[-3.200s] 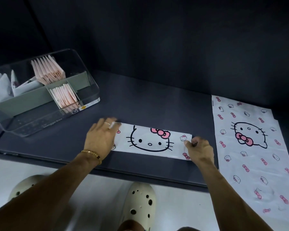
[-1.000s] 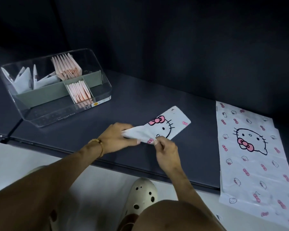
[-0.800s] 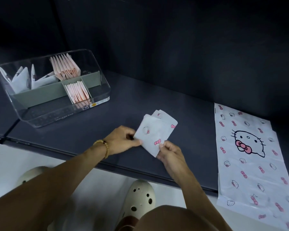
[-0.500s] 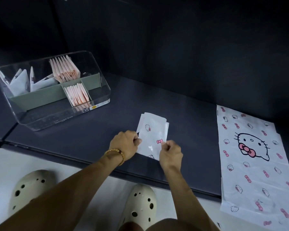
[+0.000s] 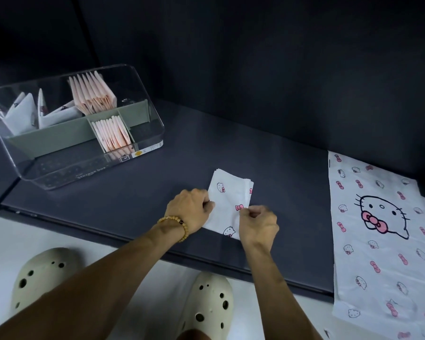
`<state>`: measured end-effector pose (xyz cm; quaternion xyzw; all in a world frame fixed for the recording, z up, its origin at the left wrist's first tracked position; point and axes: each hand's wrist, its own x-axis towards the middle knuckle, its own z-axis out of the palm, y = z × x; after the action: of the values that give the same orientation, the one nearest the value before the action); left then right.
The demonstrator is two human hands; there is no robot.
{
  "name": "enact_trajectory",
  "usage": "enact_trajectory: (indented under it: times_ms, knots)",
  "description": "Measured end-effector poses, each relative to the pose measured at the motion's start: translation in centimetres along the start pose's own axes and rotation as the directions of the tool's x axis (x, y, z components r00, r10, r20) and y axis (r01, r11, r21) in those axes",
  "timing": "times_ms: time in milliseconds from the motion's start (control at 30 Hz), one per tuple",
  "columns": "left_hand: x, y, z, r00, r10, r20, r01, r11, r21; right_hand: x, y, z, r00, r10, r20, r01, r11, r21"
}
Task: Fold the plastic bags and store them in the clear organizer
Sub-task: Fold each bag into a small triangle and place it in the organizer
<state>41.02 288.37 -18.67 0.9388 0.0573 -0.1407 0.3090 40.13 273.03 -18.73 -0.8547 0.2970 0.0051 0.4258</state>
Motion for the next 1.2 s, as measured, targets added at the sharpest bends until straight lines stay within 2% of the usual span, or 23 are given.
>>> enact_trajectory:
  times_ms: [67, 100, 167, 200, 267, 333, 400, 433, 533, 600, 700, 800, 867, 933, 1000, 1067, 1200]
  knots:
    - [-0.1, 0.3, 0.3, 0.999, 0.002, -0.037, -0.001, 0.999, 0.05, 0.2, 0.1, -0.1, 1.0, 0.002, -0.01, -0.001, 1.0, 0.019]
    - [-0.1, 0.3, 0.4, 0.994, 0.027, -0.103, -0.015, 0.993, 0.113, 0.3, 0.1, -0.2, 1.0, 0.003, -0.014, -0.003, 1.0, 0.023]
    - [0.0, 0.3, 0.5, 0.957, 0.165, -0.238, -0.102, 0.962, 0.255, 0.6, 0.2, -0.3, 1.0, -0.009, 0.0, 0.009, 1.0, 0.004]
    - [0.2, 0.3, 0.5, 0.933, 0.263, -0.246, -0.18, 0.932, 0.314, 0.9, 0.3, -0.5, 1.0, -0.023, 0.018, 0.024, 1.0, -0.017]
    - [1.2, 0.1, 0.5, 0.874, 0.464, -0.147, -0.373, 0.833, 0.409, 1.4, 0.4, -0.8, 0.996, -0.056, 0.063, 0.059, 0.997, -0.055]
    - [2.4, 0.2, 0.5, 0.824, 0.565, 0.028, -0.509, 0.719, 0.472, 2.0, 0.4, -1.3, 0.987, -0.11, 0.119, 0.124, 0.984, -0.125]
    - [3.0, 0.2, 0.9, 0.824, 0.546, 0.151, -0.539, 0.674, 0.505, 2.6, 0.2, -1.6, 0.975, -0.18, 0.129, 0.209, 0.94, -0.269]
    - [2.9, 0.2, 1.1, 0.836, 0.526, 0.154, -0.519, 0.667, 0.534, 2.8, 0.0, -1.8, 0.965, -0.243, 0.097, 0.262, 0.899, -0.352]
    - [1.3, 0.2, 2.0, 0.883, 0.468, 0.036, -0.387, 0.683, 0.62, 2.3, 0.1, -2.0, 0.87, -0.493, 0.0, 0.437, 0.769, -0.467]
    - [0.2, 0.0, 2.5, 0.89, 0.45, -0.069, -0.315, 0.718, 0.621, 0.8, 1.5, -1.9, 0.807, -0.591, 0.004, 0.517, 0.702, -0.489]
    - [-0.6, -0.1, 2.7, 0.89, 0.428, -0.154, -0.258, 0.754, 0.604, -1.3, 5.1, -2.1, 0.801, -0.576, 0.165, 0.559, 0.618, -0.553]
    - [-0.9, 0.0, 2.7, 0.902, 0.412, -0.127, -0.255, 0.747, 0.614, -1.3, 6.7, -2.0, 0.782, -0.578, 0.233, 0.583, 0.548, -0.6]
    - [-0.7, 0.3, 2.6, 0.875, 0.481, -0.059, -0.339, 0.694, 0.635, -1.0, 6.6, -1.8, 0.783, -0.568, 0.254, 0.584, 0.532, -0.613]
    - [-0.1, 1.0, 3.0, 0.796, 0.597, 0.1, -0.509, 0.57, 0.645, -0.8, 6.7, -1.7, 0.78, -0.561, 0.278, 0.592, 0.516, -0.619]
    - [0.9, 2.1, 3.6, 0.717, 0.647, 0.258, -0.647, 0.482, 0.591, -0.7, 6.9, -1.8, 0.787, -0.54, 0.297, 0.588, 0.511, -0.628]
    - [1.7, 2.8, 4.5, 0.71, 0.626, 0.321, -0.673, 0.472, 0.569, -0.6, 6.8, -1.9, 0.791, -0.534, 0.299, 0.584, 0.513, -0.629]
    - [2.6, 2.4, 4.9, 0.725, 0.613, 0.313, -0.659, 0.487, 0.573, -0.5, 6.9, -2.0, 0.792, -0.519, 0.322, 0.591, 0.521, -0.615]
